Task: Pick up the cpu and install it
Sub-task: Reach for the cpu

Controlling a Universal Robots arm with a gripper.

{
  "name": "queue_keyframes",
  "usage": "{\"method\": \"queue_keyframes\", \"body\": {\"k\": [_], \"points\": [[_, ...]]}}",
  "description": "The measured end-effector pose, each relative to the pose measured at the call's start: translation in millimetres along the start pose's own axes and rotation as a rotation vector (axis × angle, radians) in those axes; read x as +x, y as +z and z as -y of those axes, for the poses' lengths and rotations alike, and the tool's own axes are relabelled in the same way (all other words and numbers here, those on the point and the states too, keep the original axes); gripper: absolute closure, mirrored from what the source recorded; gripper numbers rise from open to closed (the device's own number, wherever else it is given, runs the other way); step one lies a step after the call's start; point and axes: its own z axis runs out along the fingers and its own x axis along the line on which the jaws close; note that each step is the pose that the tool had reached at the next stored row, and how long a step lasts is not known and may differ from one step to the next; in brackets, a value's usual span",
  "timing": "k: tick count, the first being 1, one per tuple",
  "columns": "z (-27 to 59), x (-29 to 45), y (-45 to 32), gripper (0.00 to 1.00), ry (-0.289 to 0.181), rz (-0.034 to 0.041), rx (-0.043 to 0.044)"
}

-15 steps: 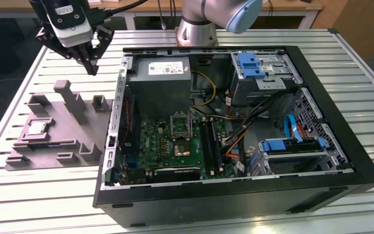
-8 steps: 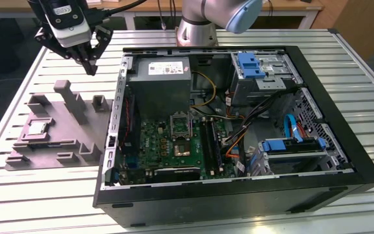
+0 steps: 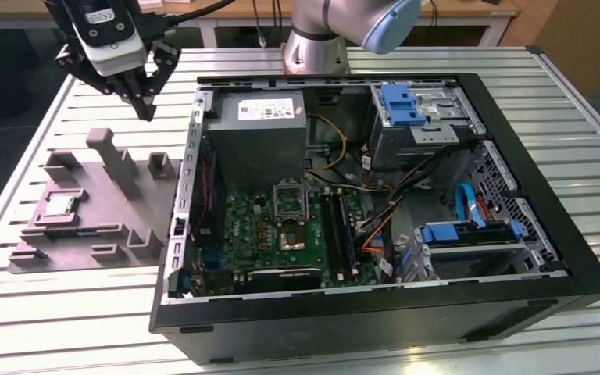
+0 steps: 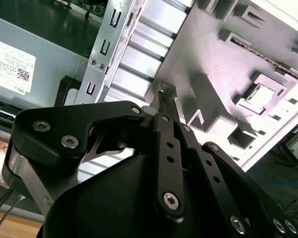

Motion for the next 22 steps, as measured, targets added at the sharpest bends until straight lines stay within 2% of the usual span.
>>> {"method": "queue_keyframes", "body": {"k": [5, 11, 22], "points": [[-0.1, 2.9, -0.9, 0.89, -0.003, 0.0023, 0.0002], [0.6, 13.5, -1.2, 0.89, -0.003, 0.0044, 0.0004], [0.7, 14.3, -1.2, 0.89, -0.003, 0.0043, 0.0004]]}}
